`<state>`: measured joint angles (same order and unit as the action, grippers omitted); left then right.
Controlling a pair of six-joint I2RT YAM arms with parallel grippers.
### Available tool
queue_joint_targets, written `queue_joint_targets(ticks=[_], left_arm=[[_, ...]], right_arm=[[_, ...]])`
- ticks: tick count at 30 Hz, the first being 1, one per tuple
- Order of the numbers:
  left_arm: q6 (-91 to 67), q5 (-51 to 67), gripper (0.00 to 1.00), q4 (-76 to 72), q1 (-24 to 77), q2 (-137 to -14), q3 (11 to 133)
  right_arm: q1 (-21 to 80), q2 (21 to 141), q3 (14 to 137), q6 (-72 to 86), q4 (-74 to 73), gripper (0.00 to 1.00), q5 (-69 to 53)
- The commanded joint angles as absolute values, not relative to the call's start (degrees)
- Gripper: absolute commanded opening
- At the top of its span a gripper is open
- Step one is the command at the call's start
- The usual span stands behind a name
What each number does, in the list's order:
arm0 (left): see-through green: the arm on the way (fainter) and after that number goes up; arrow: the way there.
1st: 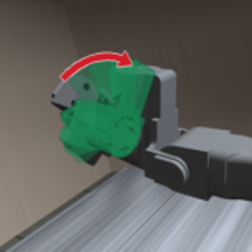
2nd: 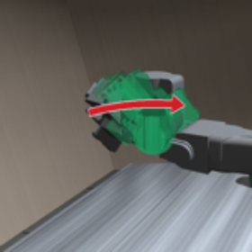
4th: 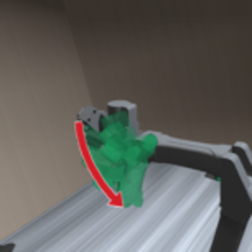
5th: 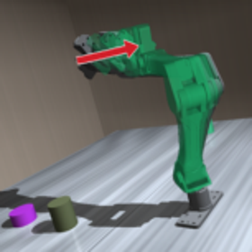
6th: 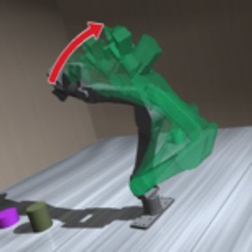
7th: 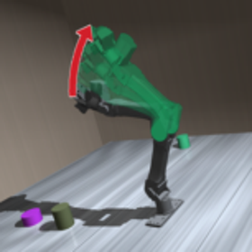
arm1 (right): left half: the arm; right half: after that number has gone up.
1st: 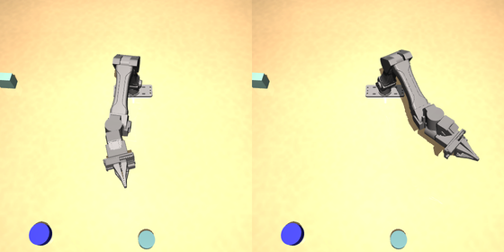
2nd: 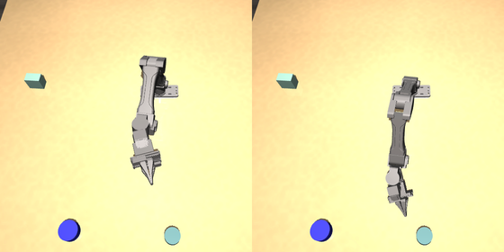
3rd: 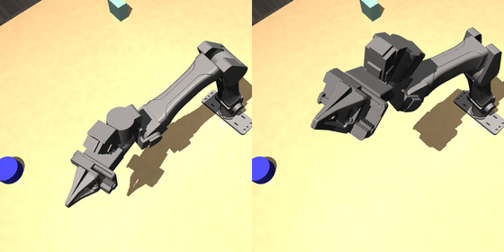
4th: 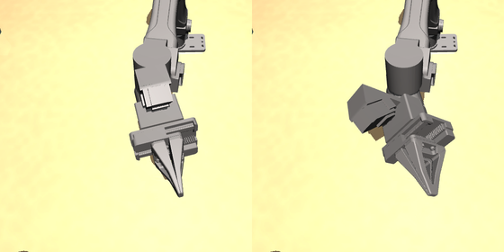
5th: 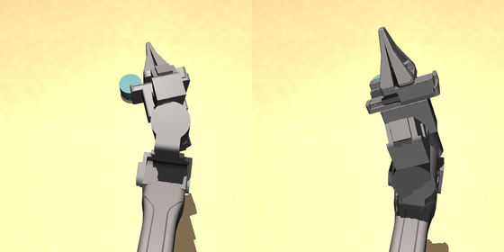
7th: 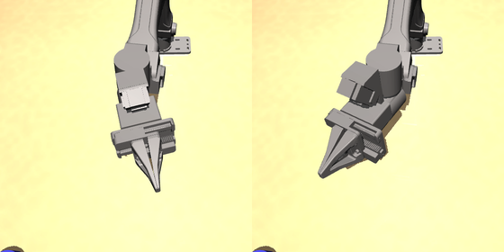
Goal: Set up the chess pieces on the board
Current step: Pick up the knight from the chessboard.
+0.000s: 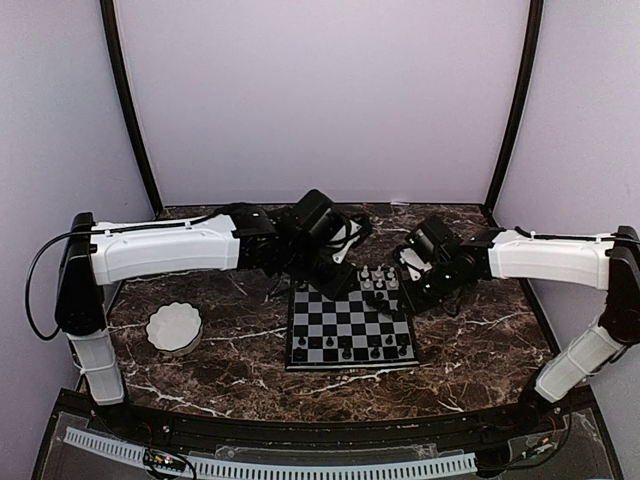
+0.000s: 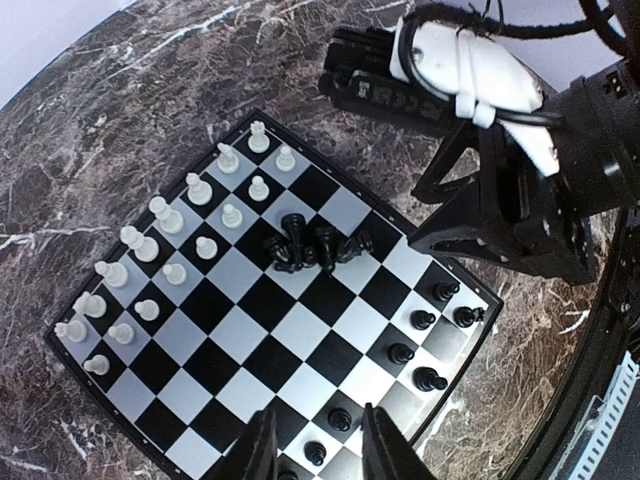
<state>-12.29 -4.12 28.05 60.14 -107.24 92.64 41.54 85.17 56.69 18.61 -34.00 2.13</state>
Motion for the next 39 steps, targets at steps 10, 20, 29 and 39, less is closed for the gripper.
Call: queue_joint_targets(ticks=[10,20,29,39], left_arm=[[-18.10,-1.96,0.32,29.75,56.46,-98.61,88.86],[-18.11,-1.58,0.32,29.26,55.87,-96.18,85.98],[-18.56,-0.84,0.32,27.95,55.47,-95.63,83.89],[-19.19,-0.35,0.32,27.42,55.39,-95.55,83.27]], right_arm=[[40.78,98.84,71.47,5.05,-39.89,0.44,2.61],[39.30,104.48,75.24,4.13,-41.48,0.48,2.28],[39.02,105.54,73.43,3.43,-40.58,0.50,-4.12],[39.02,108.01,73.94,3.86,-41.51,0.47,-6.00]])
